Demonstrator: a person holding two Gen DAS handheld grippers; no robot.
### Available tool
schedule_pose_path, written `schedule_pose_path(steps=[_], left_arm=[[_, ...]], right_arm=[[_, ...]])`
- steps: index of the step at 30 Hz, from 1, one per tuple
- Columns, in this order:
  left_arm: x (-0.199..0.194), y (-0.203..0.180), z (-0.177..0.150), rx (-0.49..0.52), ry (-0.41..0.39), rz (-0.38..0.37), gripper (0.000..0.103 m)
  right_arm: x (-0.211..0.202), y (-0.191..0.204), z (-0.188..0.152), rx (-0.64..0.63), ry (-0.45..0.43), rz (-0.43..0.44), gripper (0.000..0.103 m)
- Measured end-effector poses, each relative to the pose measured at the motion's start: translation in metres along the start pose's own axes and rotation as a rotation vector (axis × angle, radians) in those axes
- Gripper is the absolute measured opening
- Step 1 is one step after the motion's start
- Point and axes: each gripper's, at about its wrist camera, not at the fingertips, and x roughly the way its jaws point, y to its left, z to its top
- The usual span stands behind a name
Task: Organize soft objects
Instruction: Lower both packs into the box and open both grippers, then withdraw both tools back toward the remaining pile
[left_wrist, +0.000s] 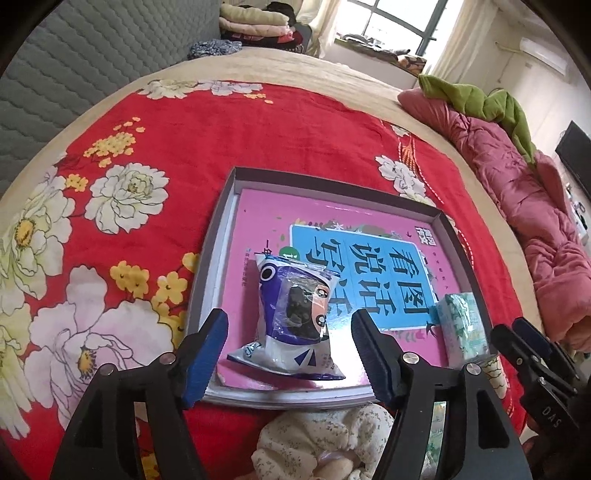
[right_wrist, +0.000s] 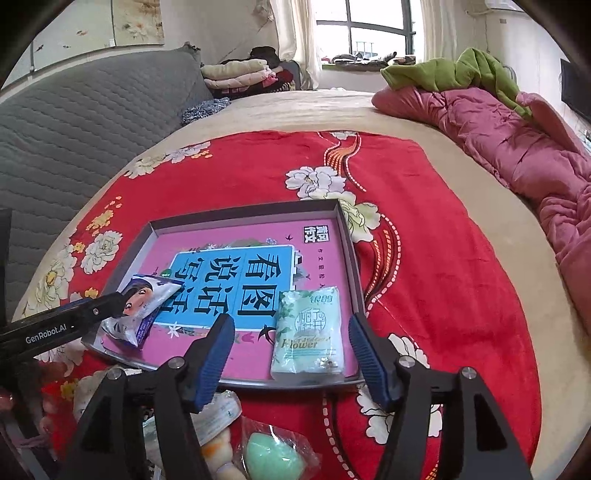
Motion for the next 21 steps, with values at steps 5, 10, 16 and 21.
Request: schedule_pose_path(steps=[5,10,16,21], left_arm=[[-0.013,0.000,0.001,-0.004,-0.019,-0.014,0.071],[-0.032,0.000,-0.004,0.010,-0.044,0.007,0.071],[-0.049,-0.001,-0.011,0.025,-0.080,0.038,0.072],[-0.065,-0.001,-0.016,0.009,-0.094,0.014,0.077]], right_arm=[[-0.006,-0.001,0.001,0.005,-0.014,0.001,0.065],[-0.015,0.001,0.004,-0.001,-0.036,0.007,0.065],[-0.024,0.003,0.006,0.008,-0.055,0.014,0.066],[-0.034,0.005,0.009,0.012,-0.077,0.024,0.066]])
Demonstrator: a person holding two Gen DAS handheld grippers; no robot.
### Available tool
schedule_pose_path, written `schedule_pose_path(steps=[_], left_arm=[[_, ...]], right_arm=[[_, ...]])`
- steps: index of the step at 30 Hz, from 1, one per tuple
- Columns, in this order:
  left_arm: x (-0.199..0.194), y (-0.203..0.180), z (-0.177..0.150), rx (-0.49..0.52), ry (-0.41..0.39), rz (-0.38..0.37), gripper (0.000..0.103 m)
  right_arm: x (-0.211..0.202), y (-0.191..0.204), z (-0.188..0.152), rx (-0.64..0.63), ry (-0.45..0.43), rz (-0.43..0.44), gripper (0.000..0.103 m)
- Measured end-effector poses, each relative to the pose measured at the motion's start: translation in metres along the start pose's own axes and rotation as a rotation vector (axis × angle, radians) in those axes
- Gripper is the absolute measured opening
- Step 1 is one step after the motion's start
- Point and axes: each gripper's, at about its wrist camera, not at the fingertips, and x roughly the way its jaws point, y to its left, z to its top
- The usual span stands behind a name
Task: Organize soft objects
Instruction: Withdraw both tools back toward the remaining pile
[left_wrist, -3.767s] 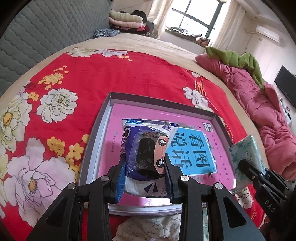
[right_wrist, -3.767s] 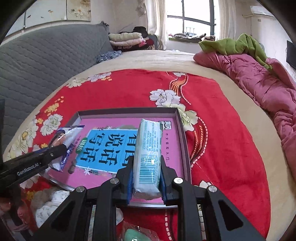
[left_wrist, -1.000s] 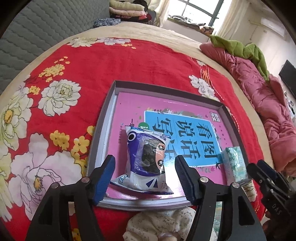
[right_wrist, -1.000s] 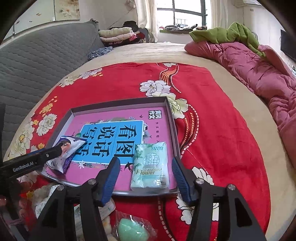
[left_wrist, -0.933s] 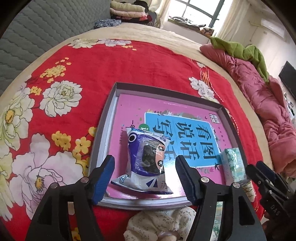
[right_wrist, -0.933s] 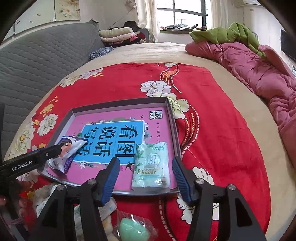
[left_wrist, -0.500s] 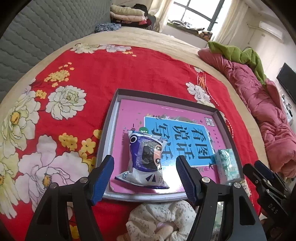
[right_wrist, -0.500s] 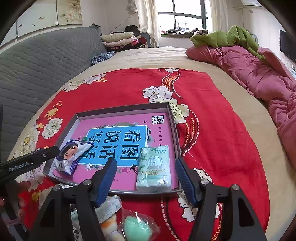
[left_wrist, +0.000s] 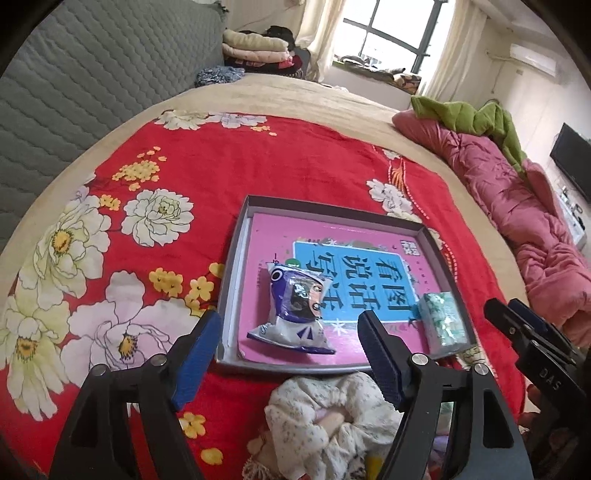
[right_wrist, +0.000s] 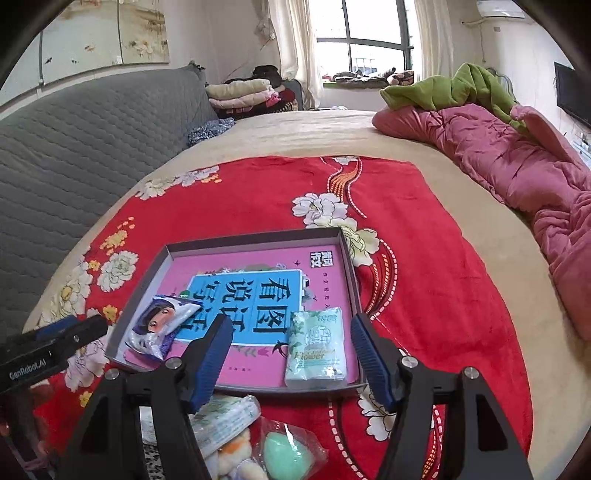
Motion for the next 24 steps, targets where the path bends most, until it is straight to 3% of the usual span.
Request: schedule_pose_path(steps=[12,24], left_arm=[[-0.049,-0.002,-0.013,0.007,-0.059,0.037,0.078],[-0.075,-0.013,-0.022,0.044,-0.053,0.040,0.078]], right_arm=[[-0.022,0.009,0.002,-0.008,-0.036,0.031,0.072],[-0.046,0.022,0.002,-0.040,-0.061,0.057,0.072]])
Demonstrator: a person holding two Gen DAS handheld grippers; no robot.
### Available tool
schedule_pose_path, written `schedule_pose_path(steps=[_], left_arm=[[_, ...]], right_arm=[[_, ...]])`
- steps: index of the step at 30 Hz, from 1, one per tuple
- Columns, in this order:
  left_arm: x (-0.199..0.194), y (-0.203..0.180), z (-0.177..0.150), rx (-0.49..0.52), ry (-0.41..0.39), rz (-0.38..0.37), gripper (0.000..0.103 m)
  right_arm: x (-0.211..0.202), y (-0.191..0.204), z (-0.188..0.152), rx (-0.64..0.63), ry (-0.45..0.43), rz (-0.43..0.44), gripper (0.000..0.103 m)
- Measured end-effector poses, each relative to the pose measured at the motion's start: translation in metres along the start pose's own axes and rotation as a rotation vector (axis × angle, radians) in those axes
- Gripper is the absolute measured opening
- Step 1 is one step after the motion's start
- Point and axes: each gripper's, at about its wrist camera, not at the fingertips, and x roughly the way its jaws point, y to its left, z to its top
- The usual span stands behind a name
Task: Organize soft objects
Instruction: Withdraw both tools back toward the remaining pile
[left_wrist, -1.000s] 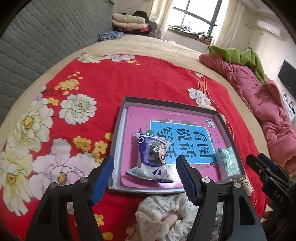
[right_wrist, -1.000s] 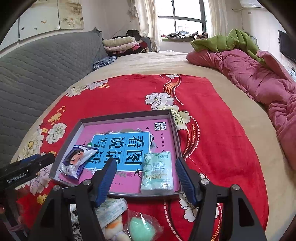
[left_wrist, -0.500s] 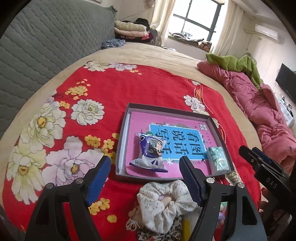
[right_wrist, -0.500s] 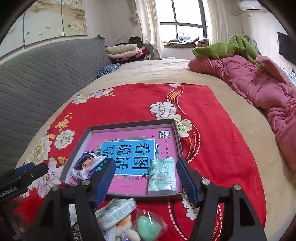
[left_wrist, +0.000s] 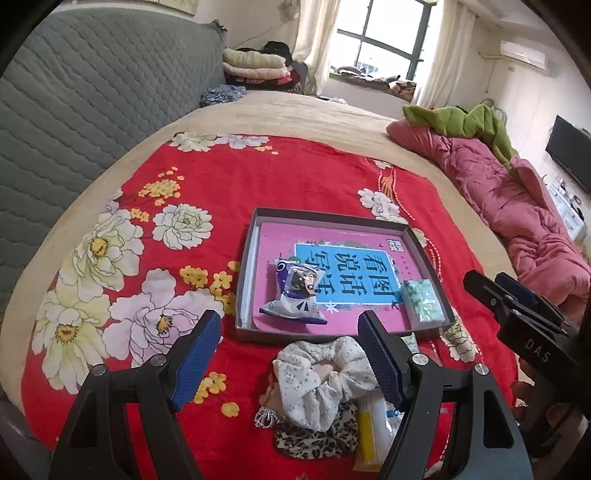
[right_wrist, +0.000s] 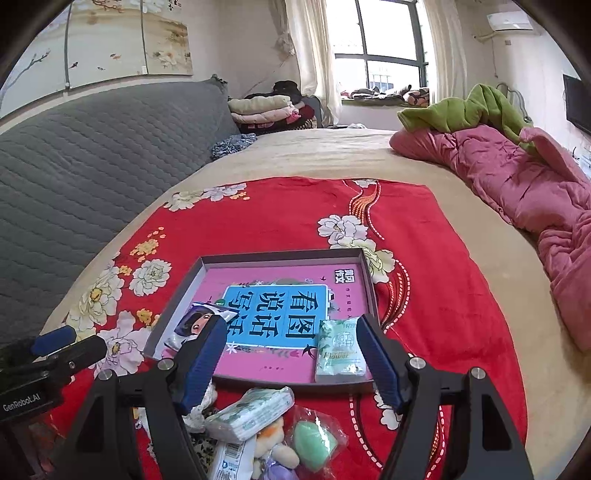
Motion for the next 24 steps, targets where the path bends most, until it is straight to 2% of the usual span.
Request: schedule_pose_path(steps=[16,24], left_arm=[[-0.036,0.001,-0.007,0.009,-0.021,0.013,0.078],[-0.050,0.005,-0.011,0.014,-0.022,0.002,0.078]], right_arm=[[-0.036,-0.007,-0.002,0.009,-0.032,0.032,0.072],[-0.052,-0.012,-0.004,-0.005,-0.033,-0.001,0.072]])
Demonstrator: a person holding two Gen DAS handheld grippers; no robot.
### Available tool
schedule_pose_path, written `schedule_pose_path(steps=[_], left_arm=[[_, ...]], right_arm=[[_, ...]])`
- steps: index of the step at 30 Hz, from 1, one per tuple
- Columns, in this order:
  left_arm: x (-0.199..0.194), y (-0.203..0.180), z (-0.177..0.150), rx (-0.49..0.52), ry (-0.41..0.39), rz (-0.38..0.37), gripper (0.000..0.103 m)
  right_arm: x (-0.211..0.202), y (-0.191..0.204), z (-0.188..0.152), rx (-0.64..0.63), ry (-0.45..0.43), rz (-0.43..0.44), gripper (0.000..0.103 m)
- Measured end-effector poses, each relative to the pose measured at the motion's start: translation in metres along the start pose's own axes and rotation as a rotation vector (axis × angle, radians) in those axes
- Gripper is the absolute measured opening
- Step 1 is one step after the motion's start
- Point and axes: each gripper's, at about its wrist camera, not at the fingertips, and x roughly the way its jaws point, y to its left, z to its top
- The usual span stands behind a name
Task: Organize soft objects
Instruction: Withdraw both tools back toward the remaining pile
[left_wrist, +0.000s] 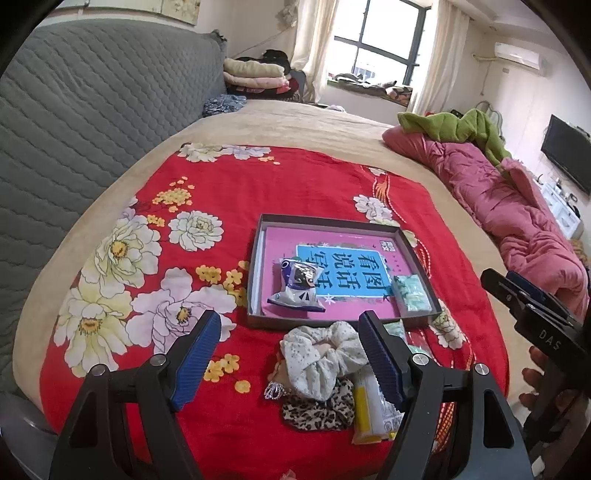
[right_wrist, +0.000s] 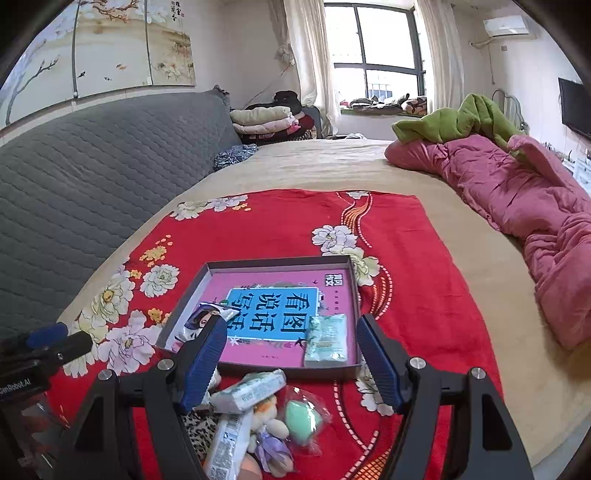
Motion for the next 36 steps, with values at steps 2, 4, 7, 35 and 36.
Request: schedule_pose_path(steps=[2,4,7,35,36], left_arm=[[-0.002,0.003,-0.001,-0.006,0.005,0.005,0.078],[-0.003,0.007,0.000,-0.017,0.005,0.003,0.078],[-0.005,0.011,-0.001,-0.025,0.005,0.005,0.078],[0.015,-0.022,-0.051,0.071,0.098,-0.028,0.078],[0.017,-0.023,-0.053,0.075,0.101,-0.028,0.078]], right_arm=[[-0.005,-0.002,-0.001,0.002,-0.005,0.003,0.072],[-0.010,-0.005,-0.002,0.005,-0.009,0.005,0.072],[-0.014,-0.008,-0.004,0.006,-0.006,0.004,0.072],[-0.009,0.000,-0.047,-0.016,0.085,0.081,0.072],[-0.008,0.000,-0.048,-0.008,0.089,0.095,0.072]])
